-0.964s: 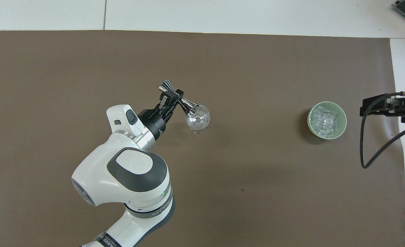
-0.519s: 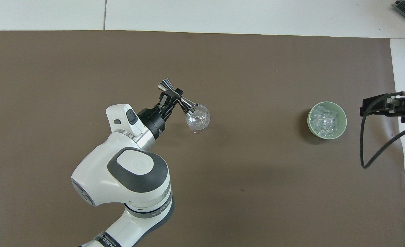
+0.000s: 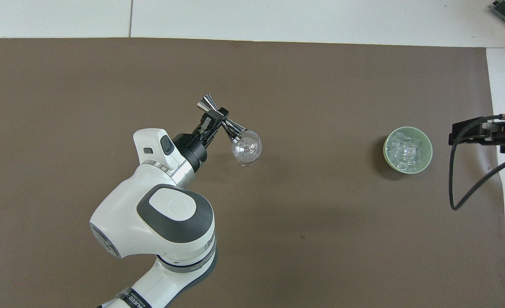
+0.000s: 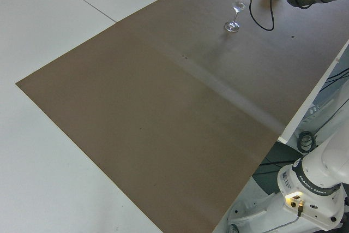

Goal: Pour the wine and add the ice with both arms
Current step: 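Hold the jigger tilted over the wine glass with the left gripper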

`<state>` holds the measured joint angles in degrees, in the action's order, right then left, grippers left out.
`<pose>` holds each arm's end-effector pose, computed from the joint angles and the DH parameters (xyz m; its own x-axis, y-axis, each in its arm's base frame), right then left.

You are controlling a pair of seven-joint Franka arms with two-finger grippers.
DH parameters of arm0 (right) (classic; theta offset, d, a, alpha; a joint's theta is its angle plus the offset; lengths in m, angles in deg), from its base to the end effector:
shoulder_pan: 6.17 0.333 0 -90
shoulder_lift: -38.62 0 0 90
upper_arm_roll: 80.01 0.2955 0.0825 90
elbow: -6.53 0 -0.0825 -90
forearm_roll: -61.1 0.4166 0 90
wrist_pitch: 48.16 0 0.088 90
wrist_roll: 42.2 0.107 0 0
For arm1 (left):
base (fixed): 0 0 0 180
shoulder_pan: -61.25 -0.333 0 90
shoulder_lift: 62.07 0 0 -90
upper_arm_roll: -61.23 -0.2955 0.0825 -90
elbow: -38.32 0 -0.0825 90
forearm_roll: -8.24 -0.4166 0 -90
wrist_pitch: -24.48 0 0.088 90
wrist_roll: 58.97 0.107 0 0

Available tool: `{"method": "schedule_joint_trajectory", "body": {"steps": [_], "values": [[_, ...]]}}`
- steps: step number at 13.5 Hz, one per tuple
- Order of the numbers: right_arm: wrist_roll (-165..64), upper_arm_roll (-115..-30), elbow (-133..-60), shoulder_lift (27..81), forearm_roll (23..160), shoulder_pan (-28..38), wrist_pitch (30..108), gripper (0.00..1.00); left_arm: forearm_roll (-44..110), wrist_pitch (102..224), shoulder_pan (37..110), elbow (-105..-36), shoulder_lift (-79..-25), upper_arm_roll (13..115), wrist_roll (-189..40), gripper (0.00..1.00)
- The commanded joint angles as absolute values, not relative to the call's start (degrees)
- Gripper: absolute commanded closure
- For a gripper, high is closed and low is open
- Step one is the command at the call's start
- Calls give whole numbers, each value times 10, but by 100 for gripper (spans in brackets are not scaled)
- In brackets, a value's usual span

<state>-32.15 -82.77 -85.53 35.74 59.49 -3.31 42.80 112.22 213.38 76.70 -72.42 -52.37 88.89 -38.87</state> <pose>0.5742 -0.0026 0.6165 0.9844 -0.1723 0.0350 -0.1730 -0.9847 0.0199 0.5108 -0.3276 0.4055 0.6209 0.7788 0.0891 0.3665 -0.3889 0.8452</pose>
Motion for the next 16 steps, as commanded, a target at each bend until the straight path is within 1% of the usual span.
{"method": "schedule_joint_trajectory", "body": {"steps": [1, 13, 16], "values": [[-337, -830, -866, 347, 593, -31, 425, 0, 1111, 2151, 780, -707, -512, 882, -382, 100], [-336, -830, -866, 347, 593, -32, 425, 0, 1108, 2155, 781, -707, -512, 883, -369, 100], [-337, -830, -866, 347, 593, -32, 425, 0, 1110, 2158, 782, -699, -504, 883, -369, 100]]}}
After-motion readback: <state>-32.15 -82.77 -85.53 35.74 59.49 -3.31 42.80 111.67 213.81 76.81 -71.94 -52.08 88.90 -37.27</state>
